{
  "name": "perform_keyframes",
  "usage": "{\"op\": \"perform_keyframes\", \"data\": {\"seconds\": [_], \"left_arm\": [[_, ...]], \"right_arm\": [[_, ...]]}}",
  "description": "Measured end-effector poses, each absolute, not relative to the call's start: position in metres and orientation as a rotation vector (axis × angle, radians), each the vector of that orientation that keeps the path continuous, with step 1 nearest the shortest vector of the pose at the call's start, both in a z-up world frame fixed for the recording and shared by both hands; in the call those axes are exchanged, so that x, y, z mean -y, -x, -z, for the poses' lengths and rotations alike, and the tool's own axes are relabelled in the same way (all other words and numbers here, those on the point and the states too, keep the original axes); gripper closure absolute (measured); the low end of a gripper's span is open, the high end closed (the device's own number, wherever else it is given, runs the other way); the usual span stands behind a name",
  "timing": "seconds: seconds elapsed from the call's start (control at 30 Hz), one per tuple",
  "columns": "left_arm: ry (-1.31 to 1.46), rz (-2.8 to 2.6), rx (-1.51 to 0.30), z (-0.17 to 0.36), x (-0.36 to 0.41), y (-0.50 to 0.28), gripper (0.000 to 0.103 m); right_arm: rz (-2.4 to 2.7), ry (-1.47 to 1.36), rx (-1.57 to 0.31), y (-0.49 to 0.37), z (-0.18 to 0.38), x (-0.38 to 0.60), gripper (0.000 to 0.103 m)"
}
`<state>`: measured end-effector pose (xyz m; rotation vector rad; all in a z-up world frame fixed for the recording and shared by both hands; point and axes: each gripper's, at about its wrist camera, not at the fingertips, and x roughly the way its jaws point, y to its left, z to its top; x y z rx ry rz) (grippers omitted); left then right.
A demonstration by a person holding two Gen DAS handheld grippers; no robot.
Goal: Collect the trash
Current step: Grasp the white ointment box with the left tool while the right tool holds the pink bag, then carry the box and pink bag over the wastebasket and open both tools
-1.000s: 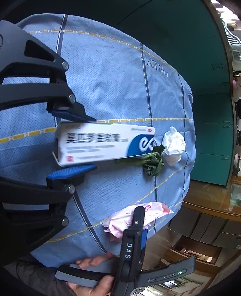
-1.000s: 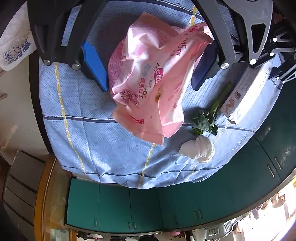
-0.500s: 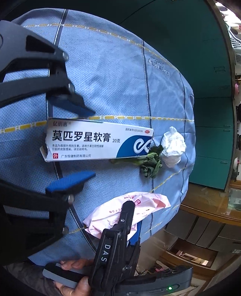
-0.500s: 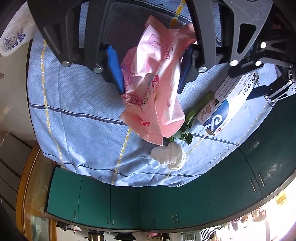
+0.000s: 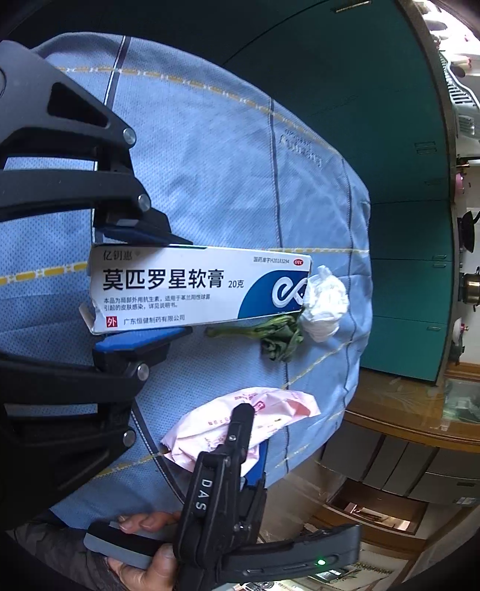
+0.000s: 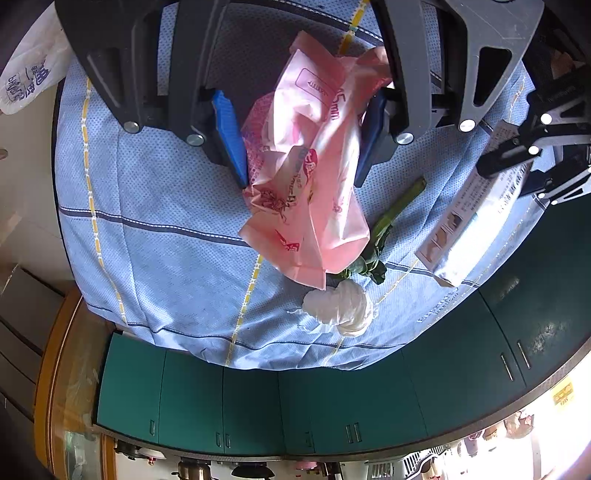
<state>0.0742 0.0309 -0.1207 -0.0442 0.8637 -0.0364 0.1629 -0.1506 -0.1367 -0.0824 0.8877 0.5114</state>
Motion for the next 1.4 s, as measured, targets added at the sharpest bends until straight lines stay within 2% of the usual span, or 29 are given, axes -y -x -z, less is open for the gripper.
{"op": "perform_keyframes", "data": {"seconds": [1.07,1.4], "left_arm": [[0.03,0.017,-0.852,0.115,-0.031,-0.065,0.063],[0.024,0.045,-0.815,0.106,-0.02,-0.058,0.063]], "right_arm": [[-0.508,0.107,-0.874,-0.153,0.133,0.148,0.048],[-0.424,0.022,-0.799,-0.135,0.113,0.201,0.048]]}}
